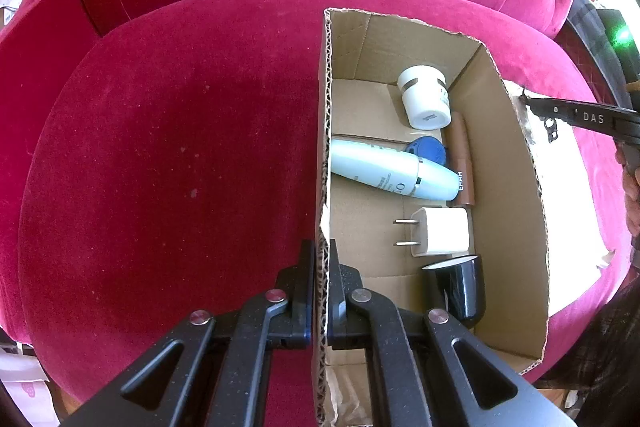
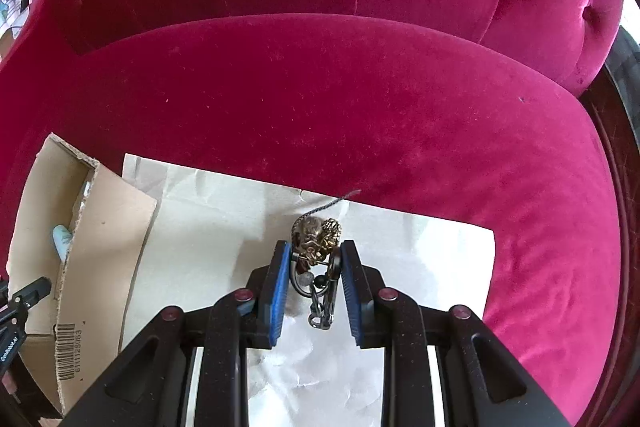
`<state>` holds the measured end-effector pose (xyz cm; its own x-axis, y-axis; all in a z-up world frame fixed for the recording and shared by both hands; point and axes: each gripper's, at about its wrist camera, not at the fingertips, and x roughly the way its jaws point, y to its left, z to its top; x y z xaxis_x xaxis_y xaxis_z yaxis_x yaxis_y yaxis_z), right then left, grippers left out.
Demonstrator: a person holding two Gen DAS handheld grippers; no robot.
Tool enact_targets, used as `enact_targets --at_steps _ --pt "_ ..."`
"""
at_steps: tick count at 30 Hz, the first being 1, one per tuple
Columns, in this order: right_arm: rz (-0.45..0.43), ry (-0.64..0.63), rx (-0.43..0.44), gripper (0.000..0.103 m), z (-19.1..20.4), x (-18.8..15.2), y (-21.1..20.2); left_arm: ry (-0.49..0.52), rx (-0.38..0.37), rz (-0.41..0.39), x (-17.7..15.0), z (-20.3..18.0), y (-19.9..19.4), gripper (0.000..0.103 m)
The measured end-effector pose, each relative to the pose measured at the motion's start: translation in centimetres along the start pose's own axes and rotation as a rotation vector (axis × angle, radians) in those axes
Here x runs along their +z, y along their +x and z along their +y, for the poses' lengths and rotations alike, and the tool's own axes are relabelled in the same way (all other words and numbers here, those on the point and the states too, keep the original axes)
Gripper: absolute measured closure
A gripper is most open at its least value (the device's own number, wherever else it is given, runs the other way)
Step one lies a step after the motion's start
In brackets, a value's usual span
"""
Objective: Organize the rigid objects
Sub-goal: 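Close the right tool on the metal keychain, then lift the keychain with the right tool and carry it over the box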
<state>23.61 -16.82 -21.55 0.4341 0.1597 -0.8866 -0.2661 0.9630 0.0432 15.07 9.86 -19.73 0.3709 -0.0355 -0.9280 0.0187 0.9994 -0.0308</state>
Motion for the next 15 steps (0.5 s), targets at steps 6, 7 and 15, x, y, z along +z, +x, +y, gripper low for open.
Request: enact_targets --at_steps 6,7,15 --pt "-0.023 0.007 0.004 0.077 0.1 0.0 -1.6 0.000 0.002 0.001 0.1 0.0 -0.1 0.099" --pt "-0.025 0.004 0.003 0.077 0.2 -0.1 -1.8 0.000 0.002 0.000 0.1 0.0 -0.1 0.099" --pt "-0.035 -0.008 -0.011 0.077 0.6 -0.2 -3.0 0.000 0.003 0.000 0.1 0.0 -0.1 0.099"
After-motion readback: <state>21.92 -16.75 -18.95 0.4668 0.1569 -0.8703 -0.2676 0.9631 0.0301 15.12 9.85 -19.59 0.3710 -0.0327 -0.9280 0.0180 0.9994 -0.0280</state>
